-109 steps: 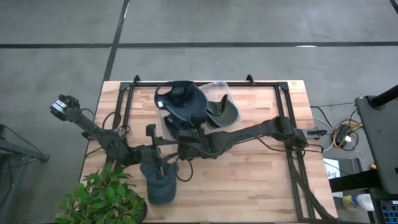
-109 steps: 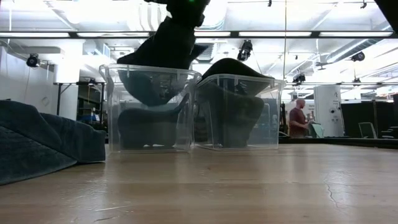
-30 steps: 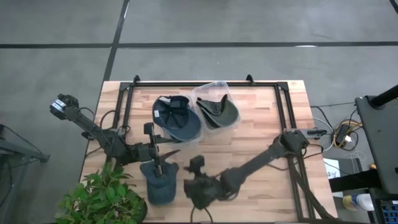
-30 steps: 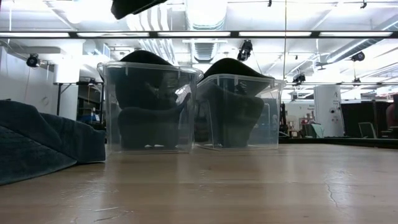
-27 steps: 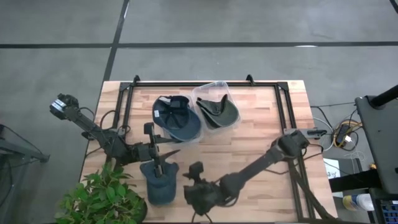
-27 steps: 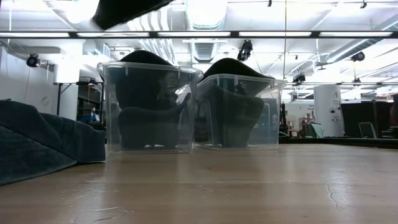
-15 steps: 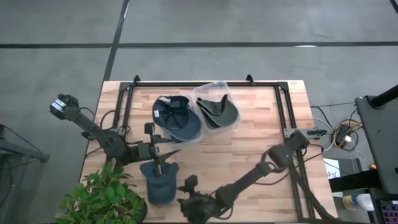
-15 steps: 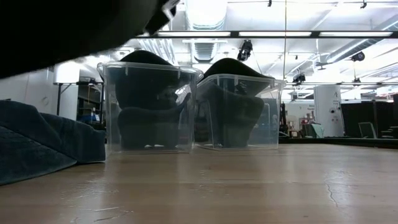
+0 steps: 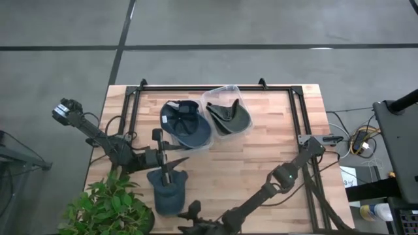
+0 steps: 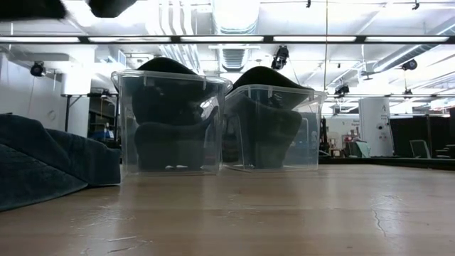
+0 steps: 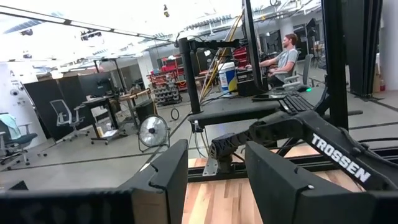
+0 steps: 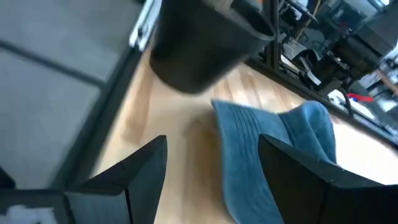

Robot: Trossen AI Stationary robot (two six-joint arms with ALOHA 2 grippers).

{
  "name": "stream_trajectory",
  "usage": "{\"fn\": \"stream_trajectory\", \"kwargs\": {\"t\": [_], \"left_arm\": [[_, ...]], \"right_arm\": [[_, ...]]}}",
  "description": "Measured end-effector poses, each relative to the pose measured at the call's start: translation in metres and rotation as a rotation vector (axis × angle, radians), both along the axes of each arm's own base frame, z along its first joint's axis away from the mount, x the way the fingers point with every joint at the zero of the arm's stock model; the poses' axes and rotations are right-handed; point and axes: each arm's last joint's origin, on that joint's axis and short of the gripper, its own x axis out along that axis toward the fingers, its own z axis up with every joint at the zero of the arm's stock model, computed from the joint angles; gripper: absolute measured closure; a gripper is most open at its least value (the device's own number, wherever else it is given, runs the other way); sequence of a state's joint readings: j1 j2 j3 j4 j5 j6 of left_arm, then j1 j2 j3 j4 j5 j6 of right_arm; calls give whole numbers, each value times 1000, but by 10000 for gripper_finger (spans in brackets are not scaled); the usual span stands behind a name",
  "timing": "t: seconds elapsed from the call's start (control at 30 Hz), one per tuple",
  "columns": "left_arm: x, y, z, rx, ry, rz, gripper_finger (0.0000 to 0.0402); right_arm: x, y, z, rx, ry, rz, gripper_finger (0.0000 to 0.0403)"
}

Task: Pick & Place hat
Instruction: Put the dark blue cap into the left transparent bin

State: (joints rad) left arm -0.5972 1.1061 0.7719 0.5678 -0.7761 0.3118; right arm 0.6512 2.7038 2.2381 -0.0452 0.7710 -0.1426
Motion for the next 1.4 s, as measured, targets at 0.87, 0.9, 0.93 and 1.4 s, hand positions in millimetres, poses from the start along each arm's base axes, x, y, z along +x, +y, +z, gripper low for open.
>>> {"fn": "stream_trajectory", "kwargs": {"t": [0.87, 0.9, 0.93, 1.4], "left_arm": [[0, 0, -3, -66, -5, -13, 248], [0, 0, -3, -72, -6, -14, 248], [0, 0, -3, -75, -6, -14, 248], [0, 0, -5, -95, 4, -19, 248]], "right_arm": [[30, -37, -20, -87, 39, -163, 169], [28, -38, -20, -110, 37, -194, 172], [26, -36, -20, -136, 28, -231, 175], [27, -42, -20, -193, 63, -244, 333]]}}
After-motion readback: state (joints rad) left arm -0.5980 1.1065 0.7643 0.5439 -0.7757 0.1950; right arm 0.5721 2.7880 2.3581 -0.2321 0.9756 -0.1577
